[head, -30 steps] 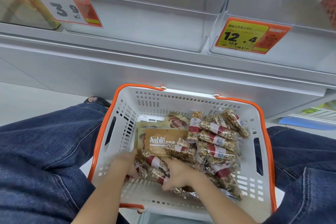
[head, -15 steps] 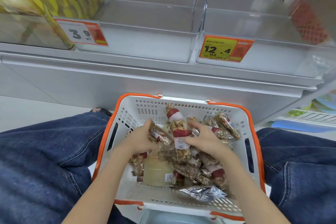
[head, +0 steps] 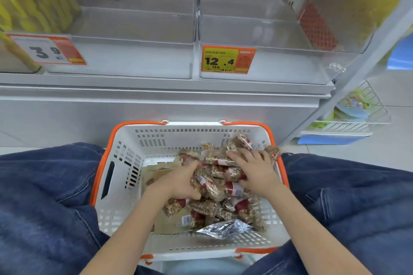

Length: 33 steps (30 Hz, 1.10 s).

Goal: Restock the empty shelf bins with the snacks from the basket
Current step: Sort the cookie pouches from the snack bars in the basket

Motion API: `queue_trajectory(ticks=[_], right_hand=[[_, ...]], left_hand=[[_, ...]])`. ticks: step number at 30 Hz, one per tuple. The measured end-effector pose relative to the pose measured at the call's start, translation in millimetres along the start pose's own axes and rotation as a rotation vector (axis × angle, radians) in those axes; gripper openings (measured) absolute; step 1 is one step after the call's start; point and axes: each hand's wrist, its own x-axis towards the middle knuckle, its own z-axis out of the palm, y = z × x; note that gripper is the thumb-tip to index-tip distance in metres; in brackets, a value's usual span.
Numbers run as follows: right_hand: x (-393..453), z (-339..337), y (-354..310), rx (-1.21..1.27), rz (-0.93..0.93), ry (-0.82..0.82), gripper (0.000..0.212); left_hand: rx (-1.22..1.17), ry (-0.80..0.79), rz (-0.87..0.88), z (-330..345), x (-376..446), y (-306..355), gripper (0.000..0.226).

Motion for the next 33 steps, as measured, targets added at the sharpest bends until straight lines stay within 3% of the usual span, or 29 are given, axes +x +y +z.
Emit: queue_trajectory(ticks=[4,8,11,14,16,20,24,25,27,30,33], right_hand=[[4.7,0.0,2.0,0.266,-0.005,-0.024,0.09],[-1.6,-19.5,10.8,0.768,0.063,-0.027,0.086],[-7.2,-36.4,22.1,0.587,0.171,0.028,0.085],[-12.7,-32.3,33.1,0.308,0.164,-0.163,0.089],[-12.5,-24.3,34.5,0.295,0.181,-0.2,0.077],[-13.0,-31.7,32.9,0.386,0.268,0.048,0.042],[2.9,-44.1,25.5,0.349,0.358,0.407,0.041],[10.8,-40.2,20.5,0.293,0.357,0.408,0.043],[25.7,-19.0,10.5,0.215,0.286,0.236,0.06],[25.8,-8.9,12.4,0.463,0.302,-0.023,0.078],[16.2,-31.9,13.4,0.674,0.328,0.151,0.066]], left_hand=[[-0.001,-0.032,0.016,3.5,0.3,3.4,0.093],[-0.013,-0.043,0.031,3.9,1.3,6.0,0.093],[-0.01,-0.043,0.051,3.9,0.7,7.1,0.092],[-0.017,-0.048,0.064,2.7,1.4,7.6,0.092],[-0.013,-0.05,0.074,2.4,2.0,7.8,0.091],[-0.023,-0.056,0.075,3.2,0.8,7.3,0.089],[-0.048,-0.072,0.057,2.9,1.2,9.0,0.089],[-0.051,-0.077,0.058,3.2,0.8,10.4,0.089],[-0.066,-0.083,0.062,4.6,-0.9,11.6,0.089],[-0.105,-0.081,0.053,3.8,-3.7,11.0,0.086],[-0.132,-0.071,0.057,1.5,-4.1,12.6,0.083]])
